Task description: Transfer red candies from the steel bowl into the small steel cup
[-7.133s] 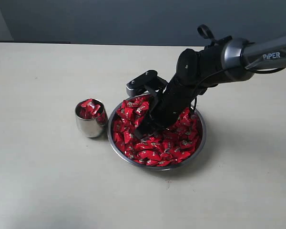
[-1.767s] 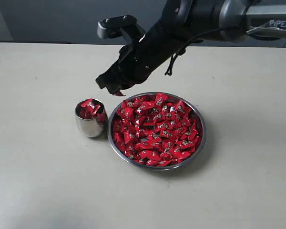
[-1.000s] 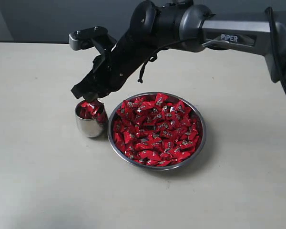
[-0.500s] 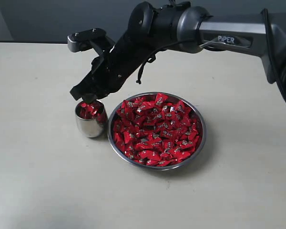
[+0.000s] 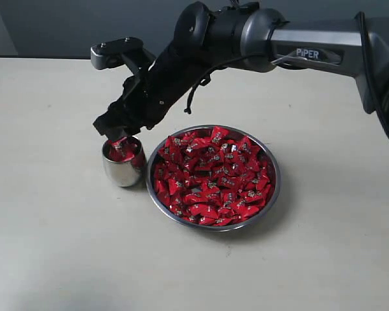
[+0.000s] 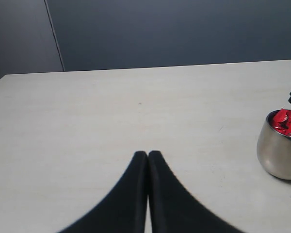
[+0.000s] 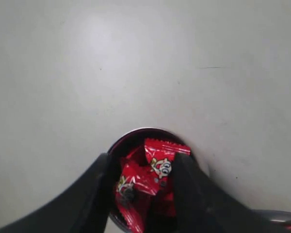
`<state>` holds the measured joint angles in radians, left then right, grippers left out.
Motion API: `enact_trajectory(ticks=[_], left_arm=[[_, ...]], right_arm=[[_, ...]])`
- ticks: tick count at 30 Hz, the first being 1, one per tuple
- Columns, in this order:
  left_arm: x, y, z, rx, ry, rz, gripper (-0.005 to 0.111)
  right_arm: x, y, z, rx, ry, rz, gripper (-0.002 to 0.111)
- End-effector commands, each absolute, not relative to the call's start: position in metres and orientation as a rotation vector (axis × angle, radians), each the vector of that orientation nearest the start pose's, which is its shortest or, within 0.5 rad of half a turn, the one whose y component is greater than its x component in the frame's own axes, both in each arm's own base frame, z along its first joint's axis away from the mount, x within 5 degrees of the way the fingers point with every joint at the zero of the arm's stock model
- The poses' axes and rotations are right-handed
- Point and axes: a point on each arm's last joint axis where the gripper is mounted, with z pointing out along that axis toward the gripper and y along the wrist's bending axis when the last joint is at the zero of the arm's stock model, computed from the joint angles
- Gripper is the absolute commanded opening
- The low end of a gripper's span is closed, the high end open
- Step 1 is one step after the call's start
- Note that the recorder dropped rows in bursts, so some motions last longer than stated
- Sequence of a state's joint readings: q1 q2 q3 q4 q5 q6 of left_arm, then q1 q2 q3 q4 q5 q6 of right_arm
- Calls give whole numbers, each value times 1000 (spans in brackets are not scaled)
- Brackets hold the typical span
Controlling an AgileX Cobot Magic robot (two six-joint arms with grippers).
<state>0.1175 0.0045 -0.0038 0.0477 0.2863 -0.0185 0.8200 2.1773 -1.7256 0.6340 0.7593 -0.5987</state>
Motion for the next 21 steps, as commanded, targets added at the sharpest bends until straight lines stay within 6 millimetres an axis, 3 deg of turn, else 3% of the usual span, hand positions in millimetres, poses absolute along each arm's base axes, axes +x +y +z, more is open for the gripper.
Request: enact_trajectory(ticks=[1,7,12,21], left_arm=[[54,8,187,-92,1767,114,0],[54,8,187,-92,1767,114,0],[54,8,187,-92,1767,114,0],[54,8,187,-92,1767,114,0]], right_arm=[[299,377,197,-1335,2282,796,40],[302,378,199,-1318,2258,779,41],[303,378,200,-1318,2251,778,59],[303,376,202,-1314,2262,754,58]])
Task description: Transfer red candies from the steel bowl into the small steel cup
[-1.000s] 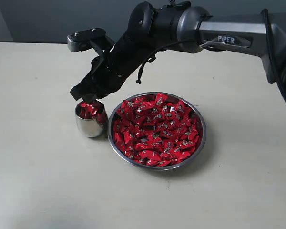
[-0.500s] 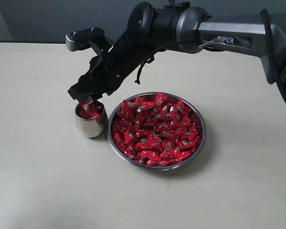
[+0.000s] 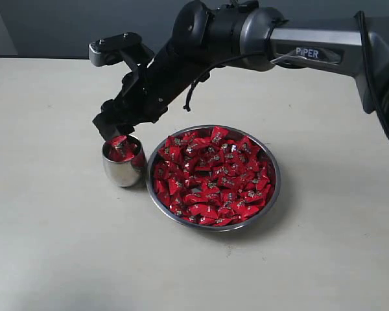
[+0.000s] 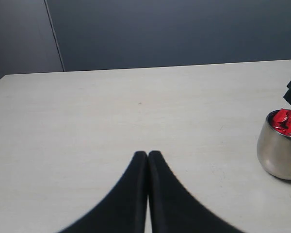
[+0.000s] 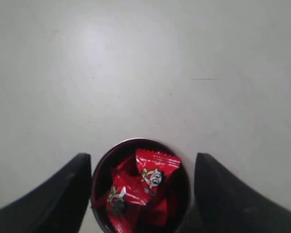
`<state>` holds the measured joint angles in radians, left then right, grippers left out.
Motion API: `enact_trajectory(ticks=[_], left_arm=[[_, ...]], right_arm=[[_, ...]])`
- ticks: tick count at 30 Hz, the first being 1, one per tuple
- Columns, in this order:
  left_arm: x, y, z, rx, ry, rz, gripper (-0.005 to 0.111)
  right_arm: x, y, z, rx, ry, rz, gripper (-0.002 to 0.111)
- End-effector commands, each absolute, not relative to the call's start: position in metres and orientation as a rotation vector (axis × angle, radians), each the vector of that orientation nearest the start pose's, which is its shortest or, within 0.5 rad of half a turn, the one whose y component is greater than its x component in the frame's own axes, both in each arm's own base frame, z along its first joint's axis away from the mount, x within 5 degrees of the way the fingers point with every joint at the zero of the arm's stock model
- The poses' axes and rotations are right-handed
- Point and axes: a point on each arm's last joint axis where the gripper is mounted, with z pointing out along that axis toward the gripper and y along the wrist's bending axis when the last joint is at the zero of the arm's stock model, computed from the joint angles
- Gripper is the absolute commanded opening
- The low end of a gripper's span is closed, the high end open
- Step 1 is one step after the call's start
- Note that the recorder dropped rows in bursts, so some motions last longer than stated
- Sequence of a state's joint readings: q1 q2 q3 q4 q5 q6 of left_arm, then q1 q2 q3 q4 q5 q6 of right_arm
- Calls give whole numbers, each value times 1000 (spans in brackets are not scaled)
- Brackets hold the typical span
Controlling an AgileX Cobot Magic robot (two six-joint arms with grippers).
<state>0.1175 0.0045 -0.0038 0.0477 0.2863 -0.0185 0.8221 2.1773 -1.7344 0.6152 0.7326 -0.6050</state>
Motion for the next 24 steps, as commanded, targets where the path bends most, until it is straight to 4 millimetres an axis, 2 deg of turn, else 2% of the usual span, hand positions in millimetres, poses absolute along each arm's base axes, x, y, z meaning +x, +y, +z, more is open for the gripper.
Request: enact_trajectory(ticks=[1,3,7,9,15,24], left_arm=[[54,8,187,-92,1767,114,0],[54,8,187,-92,1767,114,0],[54,8,187,-92,1767,114,0],[54,8,187,-92,1767,114,0],[54,8,187,-92,1767,114,0],[54,8,187,-92,1767,114,0]], right_arm=[[303,375,205,-1300,2266,750,52],[304,373,212,-1295,2253,733,41],[308,366,225,-1274,2226,713,9],[310,363,234,-1248,2203,710,-1],[313,360,258,-1178,2117,705,-1],[315,359,263,-1101,2091,702,-1]])
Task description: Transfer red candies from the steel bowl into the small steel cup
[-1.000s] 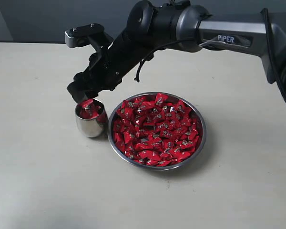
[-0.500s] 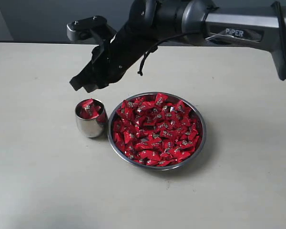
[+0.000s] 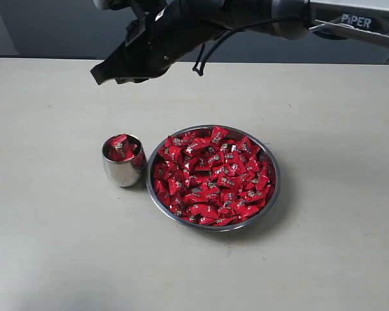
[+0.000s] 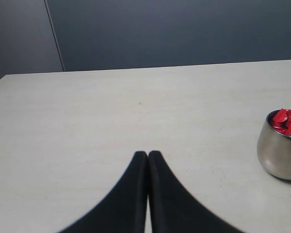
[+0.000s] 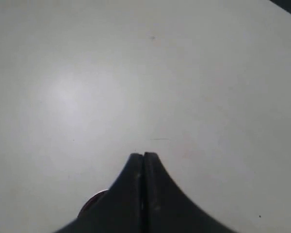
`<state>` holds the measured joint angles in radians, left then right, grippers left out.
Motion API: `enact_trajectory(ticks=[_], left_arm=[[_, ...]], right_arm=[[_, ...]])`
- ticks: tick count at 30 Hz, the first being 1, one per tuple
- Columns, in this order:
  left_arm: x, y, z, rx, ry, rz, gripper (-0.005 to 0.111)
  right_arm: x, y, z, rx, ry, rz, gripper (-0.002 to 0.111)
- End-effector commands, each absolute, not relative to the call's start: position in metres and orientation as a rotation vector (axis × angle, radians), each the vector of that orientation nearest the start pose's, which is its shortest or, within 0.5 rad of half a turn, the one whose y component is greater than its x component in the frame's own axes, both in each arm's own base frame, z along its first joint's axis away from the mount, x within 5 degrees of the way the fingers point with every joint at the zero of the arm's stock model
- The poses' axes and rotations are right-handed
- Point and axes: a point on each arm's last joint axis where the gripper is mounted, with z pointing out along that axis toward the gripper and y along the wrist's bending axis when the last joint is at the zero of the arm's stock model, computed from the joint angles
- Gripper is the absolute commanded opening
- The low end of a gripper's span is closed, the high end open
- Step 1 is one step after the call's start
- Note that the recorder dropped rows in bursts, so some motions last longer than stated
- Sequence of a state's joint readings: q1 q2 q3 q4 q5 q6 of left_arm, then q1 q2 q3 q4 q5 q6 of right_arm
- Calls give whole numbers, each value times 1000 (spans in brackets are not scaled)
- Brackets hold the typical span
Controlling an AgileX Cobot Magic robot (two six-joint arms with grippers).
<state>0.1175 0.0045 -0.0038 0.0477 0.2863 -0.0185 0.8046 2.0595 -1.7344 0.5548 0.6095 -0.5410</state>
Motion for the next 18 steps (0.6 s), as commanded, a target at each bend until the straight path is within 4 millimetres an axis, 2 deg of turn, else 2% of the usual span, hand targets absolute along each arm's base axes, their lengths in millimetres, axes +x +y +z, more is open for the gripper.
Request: enact_trajectory(ticks=[1,6,10,13,18], left_arm=[[54,8,187,-92,1767,114,0],[54,8,187,-92,1767,114,0],[54,8,187,-92,1767,114,0],[54,8,187,-92,1767,114,0],[54,8,187,-92,1767,114,0]], right_arm=[[315,358,263,-1089,2084,697,-1],[308,342,264,-997,2039,649,-1],[302,324,266,-1015,2028,609,-1],[300,308,265,-984,2057,612,-1],[298,271,275,-889,2041,639,-1]])
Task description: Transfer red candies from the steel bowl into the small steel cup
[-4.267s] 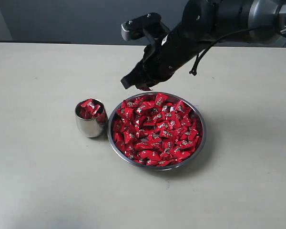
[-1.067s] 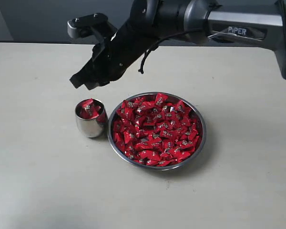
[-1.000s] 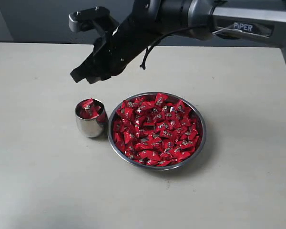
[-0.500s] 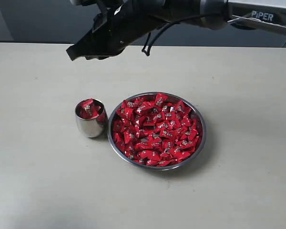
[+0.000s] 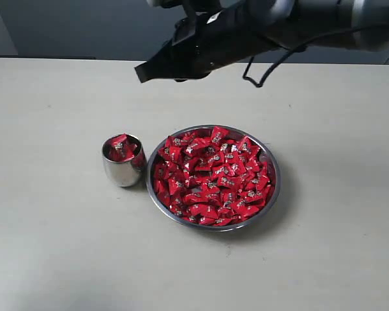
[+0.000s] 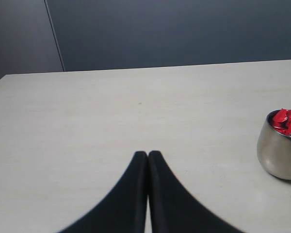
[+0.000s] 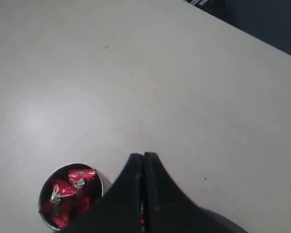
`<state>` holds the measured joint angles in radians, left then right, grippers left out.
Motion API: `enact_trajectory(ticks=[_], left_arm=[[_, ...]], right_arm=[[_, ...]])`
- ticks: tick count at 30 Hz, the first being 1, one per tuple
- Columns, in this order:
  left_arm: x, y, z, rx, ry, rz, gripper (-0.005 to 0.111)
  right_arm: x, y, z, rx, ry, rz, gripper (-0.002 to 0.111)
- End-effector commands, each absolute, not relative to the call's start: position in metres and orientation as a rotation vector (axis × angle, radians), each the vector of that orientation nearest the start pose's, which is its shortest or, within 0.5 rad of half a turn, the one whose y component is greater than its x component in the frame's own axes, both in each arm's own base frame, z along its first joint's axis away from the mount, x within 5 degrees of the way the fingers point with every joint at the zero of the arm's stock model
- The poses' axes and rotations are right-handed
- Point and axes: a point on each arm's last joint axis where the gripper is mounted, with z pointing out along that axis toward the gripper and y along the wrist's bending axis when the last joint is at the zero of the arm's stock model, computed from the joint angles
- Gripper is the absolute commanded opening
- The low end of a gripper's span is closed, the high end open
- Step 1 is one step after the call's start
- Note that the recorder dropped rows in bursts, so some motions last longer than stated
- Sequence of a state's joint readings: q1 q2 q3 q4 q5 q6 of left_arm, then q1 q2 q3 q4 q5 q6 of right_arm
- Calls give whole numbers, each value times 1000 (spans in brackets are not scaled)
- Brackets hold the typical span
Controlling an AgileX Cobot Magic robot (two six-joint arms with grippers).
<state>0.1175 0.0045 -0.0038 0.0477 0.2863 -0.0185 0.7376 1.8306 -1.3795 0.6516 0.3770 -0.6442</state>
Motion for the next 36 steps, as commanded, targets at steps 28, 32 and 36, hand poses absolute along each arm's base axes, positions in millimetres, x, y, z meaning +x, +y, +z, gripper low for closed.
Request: enact_trajectory(ticks=[28,32,36], left_arm=[[54,8,187,-92,1767,114,0],[54,8,187,-92,1767,114,0],[54,8,187,-92,1767,114,0]], right_arm=[[158,53,320,-278,1617,137,-1],[147,38,313,-181,1588,73,-1],[146,10,305,6,1728,-228,-1]])
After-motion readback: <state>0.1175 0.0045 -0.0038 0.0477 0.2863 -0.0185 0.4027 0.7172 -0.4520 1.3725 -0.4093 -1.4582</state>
